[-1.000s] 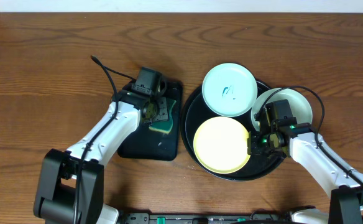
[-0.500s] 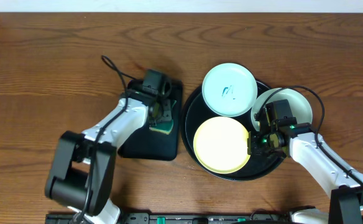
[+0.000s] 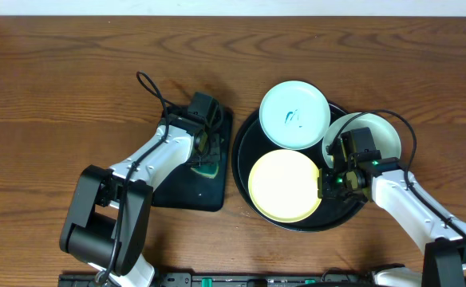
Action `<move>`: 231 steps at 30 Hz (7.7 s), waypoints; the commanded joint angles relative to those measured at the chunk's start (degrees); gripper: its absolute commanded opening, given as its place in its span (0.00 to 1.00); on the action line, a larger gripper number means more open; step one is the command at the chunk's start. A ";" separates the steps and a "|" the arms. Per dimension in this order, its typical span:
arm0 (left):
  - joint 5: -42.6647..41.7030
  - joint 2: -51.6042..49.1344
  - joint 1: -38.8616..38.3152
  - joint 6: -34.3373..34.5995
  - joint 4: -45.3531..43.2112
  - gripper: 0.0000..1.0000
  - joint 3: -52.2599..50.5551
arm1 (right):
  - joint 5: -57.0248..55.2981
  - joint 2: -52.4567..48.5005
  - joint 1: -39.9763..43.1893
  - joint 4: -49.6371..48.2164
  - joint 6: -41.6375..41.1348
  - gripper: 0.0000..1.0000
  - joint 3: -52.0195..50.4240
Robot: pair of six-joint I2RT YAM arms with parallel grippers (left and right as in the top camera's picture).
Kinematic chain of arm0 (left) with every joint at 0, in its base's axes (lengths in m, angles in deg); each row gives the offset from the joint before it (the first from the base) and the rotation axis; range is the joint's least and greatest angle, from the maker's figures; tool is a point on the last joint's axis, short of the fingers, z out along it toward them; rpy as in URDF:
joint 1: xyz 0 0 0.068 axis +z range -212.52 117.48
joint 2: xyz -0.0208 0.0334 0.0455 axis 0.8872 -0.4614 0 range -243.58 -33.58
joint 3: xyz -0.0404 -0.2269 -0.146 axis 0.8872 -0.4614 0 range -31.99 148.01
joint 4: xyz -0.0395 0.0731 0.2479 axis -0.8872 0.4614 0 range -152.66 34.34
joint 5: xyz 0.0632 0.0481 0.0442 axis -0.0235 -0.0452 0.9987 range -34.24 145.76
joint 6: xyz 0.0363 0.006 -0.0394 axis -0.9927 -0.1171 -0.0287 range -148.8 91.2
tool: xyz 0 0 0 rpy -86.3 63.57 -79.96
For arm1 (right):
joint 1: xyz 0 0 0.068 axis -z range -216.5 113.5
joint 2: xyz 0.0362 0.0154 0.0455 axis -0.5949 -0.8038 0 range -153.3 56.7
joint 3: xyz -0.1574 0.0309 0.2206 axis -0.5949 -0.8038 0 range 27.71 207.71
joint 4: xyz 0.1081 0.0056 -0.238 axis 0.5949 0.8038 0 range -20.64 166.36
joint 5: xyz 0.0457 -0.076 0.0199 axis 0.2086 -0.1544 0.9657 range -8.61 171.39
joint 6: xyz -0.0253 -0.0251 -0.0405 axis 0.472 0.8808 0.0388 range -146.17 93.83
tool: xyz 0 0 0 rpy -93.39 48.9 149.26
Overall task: Clean dirty plates on tray and stack at the side
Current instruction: 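Lift the yellow plate with the right gripper and carry it right, then lower the yellow plate onto the table at right and release, then grip the rim of a white plate with the right gripper, then scrub the white plate with the sponge in the left gripper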
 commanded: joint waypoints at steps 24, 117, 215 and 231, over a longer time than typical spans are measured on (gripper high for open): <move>1.40 -1.92 -0.17 -0.26 -0.59 0.08 -0.98 | -26.01 21.84 -7.72 7.28 4.44 0.01 7.02; 1.44 -1.92 -0.17 -0.28 0.11 0.08 -0.98 | -10.29 -2.64 46.10 -5.60 -3.41 0.18 10.80; -7.34 14.34 -9.49 -6.10 0.33 0.07 -0.98 | 3.02 -5.84 0.98 9.25 3.43 0.01 8.20; -6.93 10.16 -26.80 6.86 -11.74 0.08 -0.98 | 3.43 -5.84 0.87 9.97 3.28 0.01 8.17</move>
